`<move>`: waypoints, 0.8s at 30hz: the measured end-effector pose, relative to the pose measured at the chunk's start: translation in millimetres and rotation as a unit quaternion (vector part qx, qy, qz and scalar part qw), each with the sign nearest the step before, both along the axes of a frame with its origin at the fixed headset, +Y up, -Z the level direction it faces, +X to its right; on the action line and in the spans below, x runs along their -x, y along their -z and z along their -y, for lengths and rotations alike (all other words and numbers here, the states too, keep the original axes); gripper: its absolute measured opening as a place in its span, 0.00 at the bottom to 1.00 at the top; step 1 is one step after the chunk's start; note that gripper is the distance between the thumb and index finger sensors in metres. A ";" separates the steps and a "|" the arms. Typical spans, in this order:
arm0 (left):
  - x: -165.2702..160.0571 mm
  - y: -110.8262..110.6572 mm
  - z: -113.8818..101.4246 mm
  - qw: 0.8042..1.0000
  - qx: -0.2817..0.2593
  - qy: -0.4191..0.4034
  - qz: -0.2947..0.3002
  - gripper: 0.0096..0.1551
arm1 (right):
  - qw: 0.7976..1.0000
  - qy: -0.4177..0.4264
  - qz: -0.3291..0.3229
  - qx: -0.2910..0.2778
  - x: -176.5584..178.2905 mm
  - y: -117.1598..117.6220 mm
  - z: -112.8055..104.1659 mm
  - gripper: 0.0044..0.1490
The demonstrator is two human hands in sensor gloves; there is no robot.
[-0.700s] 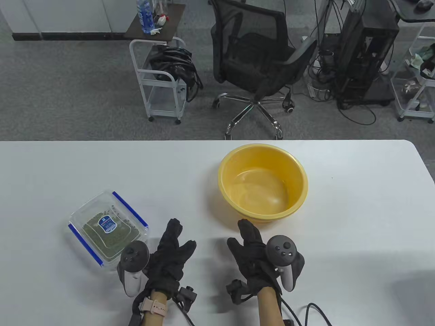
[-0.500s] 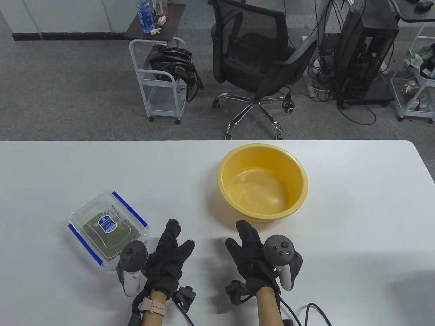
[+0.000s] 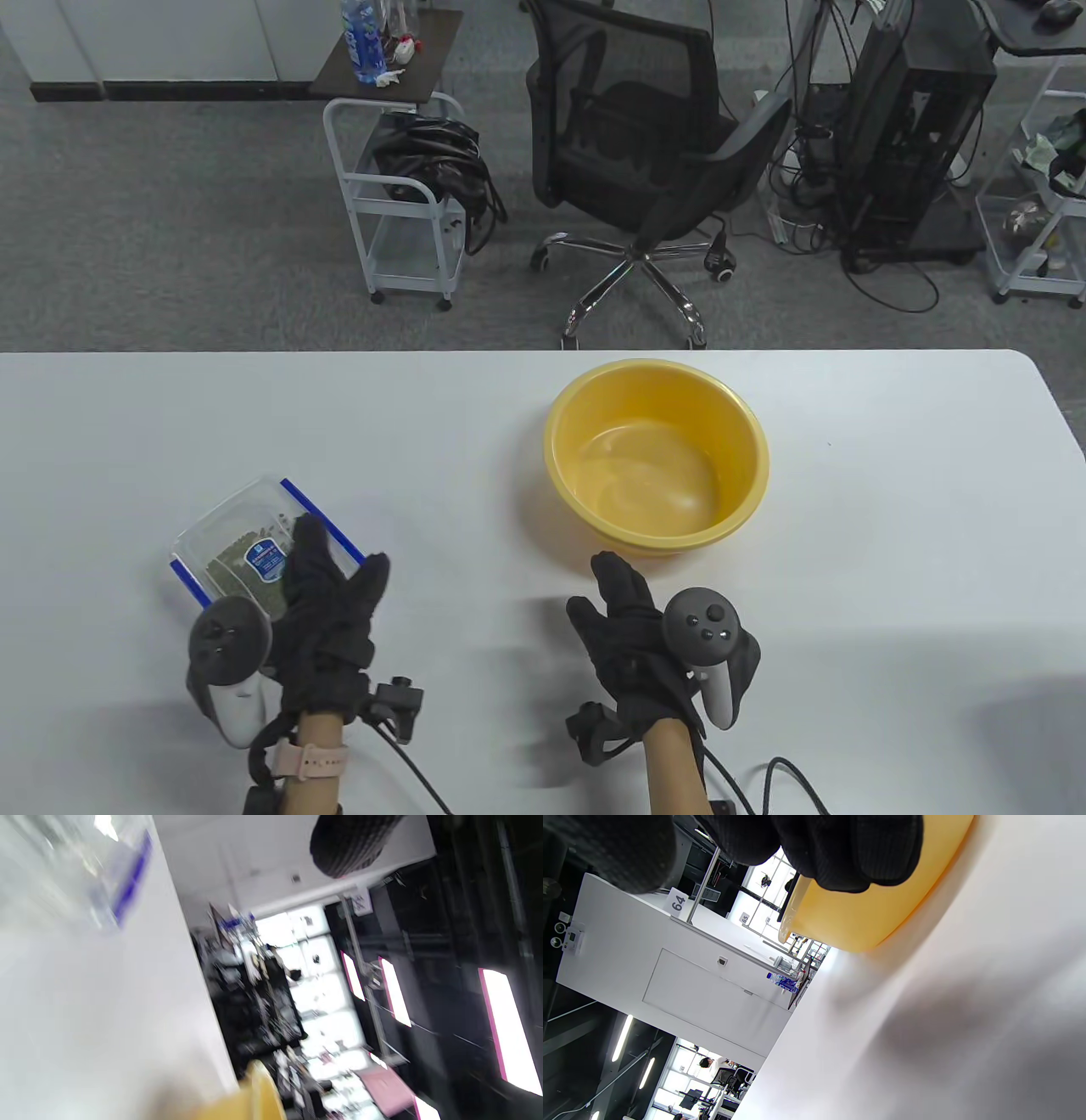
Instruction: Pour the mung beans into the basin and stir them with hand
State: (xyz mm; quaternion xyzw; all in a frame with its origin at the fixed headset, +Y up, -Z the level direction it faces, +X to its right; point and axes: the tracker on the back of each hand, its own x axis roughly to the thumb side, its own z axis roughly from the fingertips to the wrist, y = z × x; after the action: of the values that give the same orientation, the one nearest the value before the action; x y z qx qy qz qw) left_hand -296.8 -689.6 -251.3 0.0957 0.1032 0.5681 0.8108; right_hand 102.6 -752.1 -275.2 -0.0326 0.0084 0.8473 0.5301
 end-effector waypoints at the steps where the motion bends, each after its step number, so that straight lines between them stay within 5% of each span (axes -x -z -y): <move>1: 14.5 -0.7 2.8 1.000 0.017 0.008 -0.022 0.57 | 1.000 0.000 -0.001 0.001 0.1 0.2 0.7 0.42; 5: 65.8 3.9 37.0 0.992 0.105 -0.029 -0.067 0.60 | 1.000 -0.002 0.000 0.007 0.5 0.0 2.3 0.42; 11: 79.6 11.9 81.4 0.974 0.206 -0.045 -0.085 0.62 | 1.000 -0.010 -0.002 0.012 2.0 0.6 3.5 0.42; 16: 84.0 8.3 86.1 0.971 0.199 -0.064 -0.113 0.61 | 1.000 -0.020 -0.007 0.018 5.9 1.2 5.2 0.41; 20: 83.2 0.4 93.5 0.968 0.167 -0.154 -0.104 0.55 | 0.999 -0.023 -0.019 0.022 10.1 0.2 3.8 0.41; 24: 71.1 -2.4 74.6 0.984 0.132 -0.092 -0.081 0.55 | 0.999 -0.022 -0.023 0.028 12.1 1.0 6.1 0.41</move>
State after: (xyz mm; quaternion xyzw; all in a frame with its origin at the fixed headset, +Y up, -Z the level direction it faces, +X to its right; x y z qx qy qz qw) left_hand -367.9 -764.2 -248.9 0.0237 0.2510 0.6123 0.7493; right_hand 90.5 -758.2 -276.1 -0.0281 0.0430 0.8587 0.5100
